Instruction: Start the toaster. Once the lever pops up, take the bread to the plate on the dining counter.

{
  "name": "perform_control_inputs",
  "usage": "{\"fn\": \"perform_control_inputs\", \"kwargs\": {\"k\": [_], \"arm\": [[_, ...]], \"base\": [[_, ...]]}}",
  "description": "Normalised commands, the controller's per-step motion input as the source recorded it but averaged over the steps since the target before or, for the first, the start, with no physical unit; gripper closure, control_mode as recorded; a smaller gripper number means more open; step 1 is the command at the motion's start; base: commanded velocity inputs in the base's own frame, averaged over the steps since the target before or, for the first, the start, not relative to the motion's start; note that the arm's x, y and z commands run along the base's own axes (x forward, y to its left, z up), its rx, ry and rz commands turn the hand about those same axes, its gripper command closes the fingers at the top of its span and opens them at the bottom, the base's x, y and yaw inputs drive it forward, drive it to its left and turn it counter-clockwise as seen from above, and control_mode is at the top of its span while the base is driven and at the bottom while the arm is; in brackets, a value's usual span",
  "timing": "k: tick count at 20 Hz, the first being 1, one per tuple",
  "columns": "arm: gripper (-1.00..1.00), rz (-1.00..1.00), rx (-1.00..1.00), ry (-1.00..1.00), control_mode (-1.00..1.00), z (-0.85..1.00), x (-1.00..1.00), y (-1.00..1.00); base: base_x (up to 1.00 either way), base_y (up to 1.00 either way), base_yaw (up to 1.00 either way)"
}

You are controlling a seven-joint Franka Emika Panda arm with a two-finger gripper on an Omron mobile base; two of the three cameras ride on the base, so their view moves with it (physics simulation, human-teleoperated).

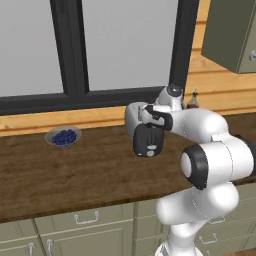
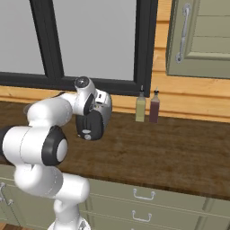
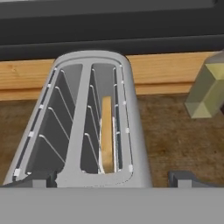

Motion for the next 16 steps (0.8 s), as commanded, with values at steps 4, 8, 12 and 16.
{"fn": "perform_control_inputs", "kwargs": {"k": [4,8,12,16], "arm": [[-1.00,0.00,0.00,0.00,-1.00,-0.04,0.17,0.02],[-1.00,0.00,0.00,0.00,-1.00,-0.12,0.04,0.00],[-1.00,0.00,0.00,0.00,-1.00,-0.10,0.00,0.00],[-1.00,0.00,0.00,0.00,-1.00,-0.08,0.00,0.01]], "base": [[0.00,0.00,0.00],[0.00,0.00,0.00],[0.00,0.00,0.00],[0.00,0.00,0.00]]}}
